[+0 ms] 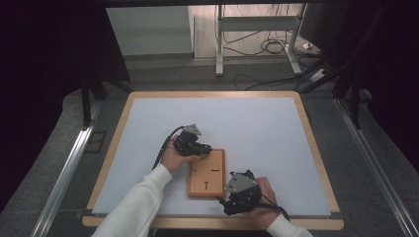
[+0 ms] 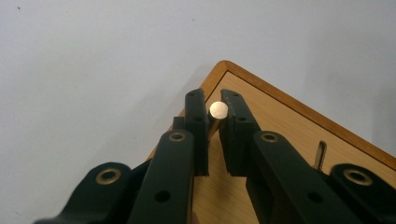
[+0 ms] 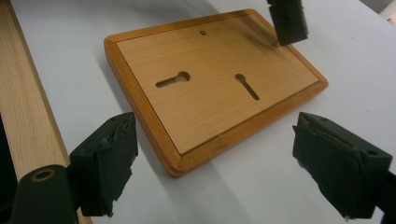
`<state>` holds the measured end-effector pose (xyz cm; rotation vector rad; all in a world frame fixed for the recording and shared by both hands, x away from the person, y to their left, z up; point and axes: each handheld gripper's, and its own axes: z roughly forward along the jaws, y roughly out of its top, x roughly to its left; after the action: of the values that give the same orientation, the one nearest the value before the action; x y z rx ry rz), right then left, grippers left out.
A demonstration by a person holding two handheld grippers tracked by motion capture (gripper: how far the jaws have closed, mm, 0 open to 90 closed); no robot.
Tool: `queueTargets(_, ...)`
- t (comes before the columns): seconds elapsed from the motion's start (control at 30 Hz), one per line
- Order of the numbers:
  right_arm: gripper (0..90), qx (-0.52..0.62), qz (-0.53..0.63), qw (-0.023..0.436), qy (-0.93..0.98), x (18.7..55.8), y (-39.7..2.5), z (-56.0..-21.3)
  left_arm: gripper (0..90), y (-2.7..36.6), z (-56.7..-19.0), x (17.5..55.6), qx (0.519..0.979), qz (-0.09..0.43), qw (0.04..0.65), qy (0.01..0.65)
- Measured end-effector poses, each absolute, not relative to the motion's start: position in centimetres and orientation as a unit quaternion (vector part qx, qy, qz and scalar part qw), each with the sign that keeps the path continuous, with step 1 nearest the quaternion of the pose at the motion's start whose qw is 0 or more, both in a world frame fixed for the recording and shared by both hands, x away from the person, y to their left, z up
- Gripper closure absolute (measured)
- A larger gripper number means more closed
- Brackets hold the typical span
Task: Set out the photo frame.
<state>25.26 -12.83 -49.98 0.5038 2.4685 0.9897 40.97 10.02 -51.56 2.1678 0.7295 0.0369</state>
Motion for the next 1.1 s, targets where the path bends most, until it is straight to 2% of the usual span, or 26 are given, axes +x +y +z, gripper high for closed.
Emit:
queueTargets(0.53, 14.2, 0.153, 0.327, 0.231, 0.904, 25.0, -10.8, -51.0, 82.9, 10.3, -51.5, 42.0, 0.861, -0.022, 0.414, 0.295)
queueTargets(0.63, 14.2, 0.134, 0.304, 0.255, 0.908, 25.0, -9.6, -51.5, 82.7, 10.4, -51.5, 42.3, 0.86, -0.033, 0.414, 0.296)
queueTargets(1.1, 15.5, 0.121, 0.277, 0.297, 0.906, 25.5, -7.8, -52.7, 82.6, 10.5, -51.5, 42.6, 0.859, -0.042, 0.415, 0.298)
